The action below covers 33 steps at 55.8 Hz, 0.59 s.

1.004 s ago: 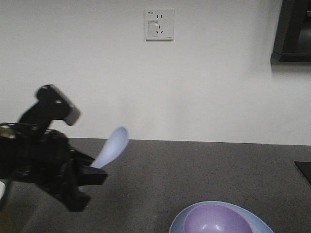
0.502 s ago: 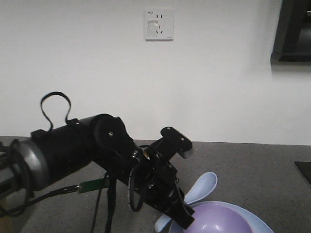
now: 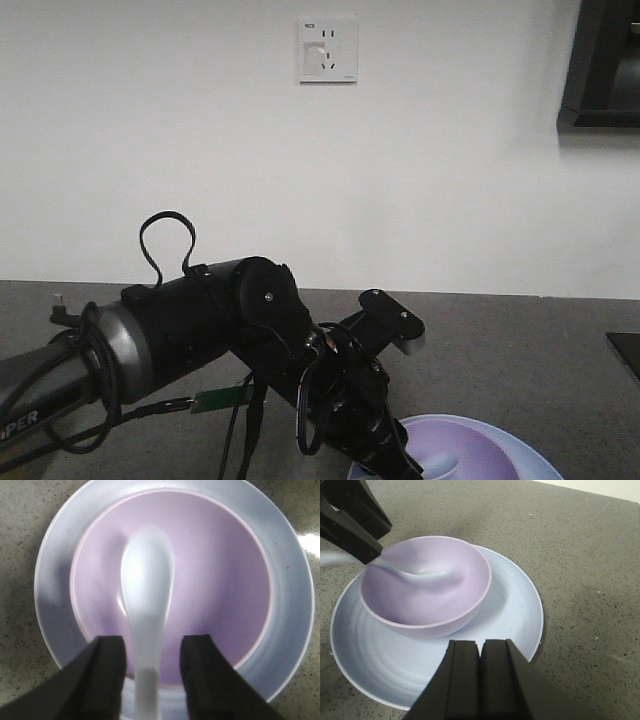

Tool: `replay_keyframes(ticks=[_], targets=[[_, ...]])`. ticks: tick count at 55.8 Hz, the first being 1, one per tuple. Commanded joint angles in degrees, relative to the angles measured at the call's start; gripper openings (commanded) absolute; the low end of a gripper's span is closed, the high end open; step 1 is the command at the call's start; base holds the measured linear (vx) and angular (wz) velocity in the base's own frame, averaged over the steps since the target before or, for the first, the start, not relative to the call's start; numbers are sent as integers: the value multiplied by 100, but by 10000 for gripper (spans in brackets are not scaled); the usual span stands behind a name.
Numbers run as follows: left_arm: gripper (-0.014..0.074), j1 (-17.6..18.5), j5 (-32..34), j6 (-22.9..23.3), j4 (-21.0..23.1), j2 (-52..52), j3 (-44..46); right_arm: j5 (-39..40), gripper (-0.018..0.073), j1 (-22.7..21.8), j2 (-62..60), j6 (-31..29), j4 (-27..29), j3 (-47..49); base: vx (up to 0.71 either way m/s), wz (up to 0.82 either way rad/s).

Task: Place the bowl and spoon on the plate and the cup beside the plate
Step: 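Move the left gripper over the bowl and drop the spoon inside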

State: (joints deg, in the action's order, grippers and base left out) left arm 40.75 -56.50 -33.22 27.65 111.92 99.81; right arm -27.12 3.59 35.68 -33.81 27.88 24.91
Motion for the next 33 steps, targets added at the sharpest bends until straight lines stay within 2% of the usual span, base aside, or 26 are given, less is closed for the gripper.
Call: replay_keyframes(ticks=[1, 6, 13, 18, 33], targets=[[490, 30, 160, 57, 225, -332, 214, 359, -8, -1, -5, -17, 42, 163, 0, 0], [500, 30, 103, 57, 135, -369, 285, 353, -8, -1, -5, -17, 42, 163, 0, 0], [499, 11, 3, 128, -380, -508, 520, 348, -8, -1, -5, -17, 42, 163, 0, 0], [499, 11, -198, 348, -1109, -656, 776, 348, -8, -1, -5, -17, 42, 163, 0, 0], [499, -63, -1086, 1534, -3583, -1256, 1033, 344, -8, -1, -5, -17, 47, 156, 0, 0]])
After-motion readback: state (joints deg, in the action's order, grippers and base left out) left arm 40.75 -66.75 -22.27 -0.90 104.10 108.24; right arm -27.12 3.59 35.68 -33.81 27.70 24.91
